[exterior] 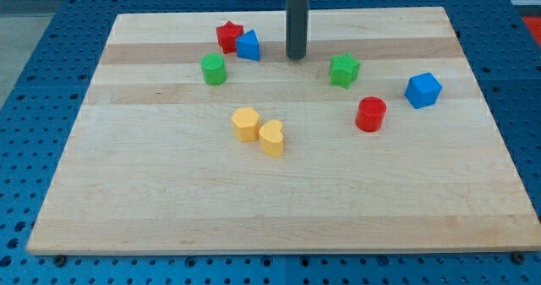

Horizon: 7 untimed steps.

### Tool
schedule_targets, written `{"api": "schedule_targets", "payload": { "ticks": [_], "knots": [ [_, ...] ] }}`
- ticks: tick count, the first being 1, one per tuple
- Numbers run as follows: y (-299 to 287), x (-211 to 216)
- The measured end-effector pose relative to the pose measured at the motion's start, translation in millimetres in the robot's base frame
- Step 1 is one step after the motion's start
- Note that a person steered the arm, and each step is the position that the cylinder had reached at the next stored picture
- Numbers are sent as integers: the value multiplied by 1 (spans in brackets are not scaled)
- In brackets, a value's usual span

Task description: Place the red star to the top of the green circle

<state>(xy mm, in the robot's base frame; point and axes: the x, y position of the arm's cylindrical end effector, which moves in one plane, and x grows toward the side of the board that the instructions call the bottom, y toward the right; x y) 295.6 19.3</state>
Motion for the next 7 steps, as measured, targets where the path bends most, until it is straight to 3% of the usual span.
{"api": "schedule_targets", "payload": {
  "ticks": [3,7],
  "knots": [
    [-54,-43],
    [-105,-48]
  ]
}}
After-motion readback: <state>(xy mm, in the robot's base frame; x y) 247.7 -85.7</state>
